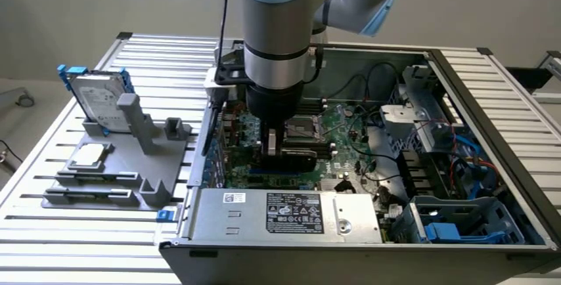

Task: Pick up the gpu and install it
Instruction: 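Insert the gpu into the slot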

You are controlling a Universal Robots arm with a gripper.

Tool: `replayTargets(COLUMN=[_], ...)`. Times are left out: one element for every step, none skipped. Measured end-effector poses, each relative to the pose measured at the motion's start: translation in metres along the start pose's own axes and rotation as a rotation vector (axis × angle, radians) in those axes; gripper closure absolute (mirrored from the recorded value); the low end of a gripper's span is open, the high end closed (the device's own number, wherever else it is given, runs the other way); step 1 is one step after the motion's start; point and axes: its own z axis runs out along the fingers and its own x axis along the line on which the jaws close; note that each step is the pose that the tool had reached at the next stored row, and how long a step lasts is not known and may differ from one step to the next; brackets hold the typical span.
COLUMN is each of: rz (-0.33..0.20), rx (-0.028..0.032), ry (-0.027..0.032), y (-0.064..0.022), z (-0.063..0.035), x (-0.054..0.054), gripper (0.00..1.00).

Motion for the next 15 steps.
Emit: replayTargets(rz=[0.000,0.000,0.000,0.000,0.000,0.000,0.000,0.000,0.000,0.000,0.000,0.000,0.000,0.000,0.000], rx=[-0.0004,-0.0006,-0.0006,-0.0006,-0.0007,-0.0007,-0.0009,-0.0013,-0.0019,-0.0024,-0.0030,-0.0036,-0.0042,-0.0047,-0.0054], ry=[-0.0004,-0.0011,-0.0016,-0.0024,-0.0028,-0.0032,-0.0035,-0.0045,-0.0040,-0.0038,-0.0037,-0.0038,-0.0037,-0.0037,-0.0036], y=[0.0000,0.0000,0.0000,0.0000,0.0000,0.0000,0.0000,0.0001,0.0001,0.0001,0.0001,0.0001,0.0001,0.0001,0.0001], z=[0.0001,0.0002,0.0002,0.0003,0.0003,0.0003,0.0003,0.0000,-0.0011,-0.0031,-0.0055,-0.0081,-0.0108,-0.0137,-0.0173], x=[0.000,0.000,0.000,0.000,0.000,0.000,0.000,0.000,0.000,0.000,0.000,0.000,0.000,0.000,0.000], gripper=[0.74,0.74,0.74,0.74,0.74,0.74,0.74,0.74,0.73,0.67,0.60,0.60,0.54,0.54,0.54])
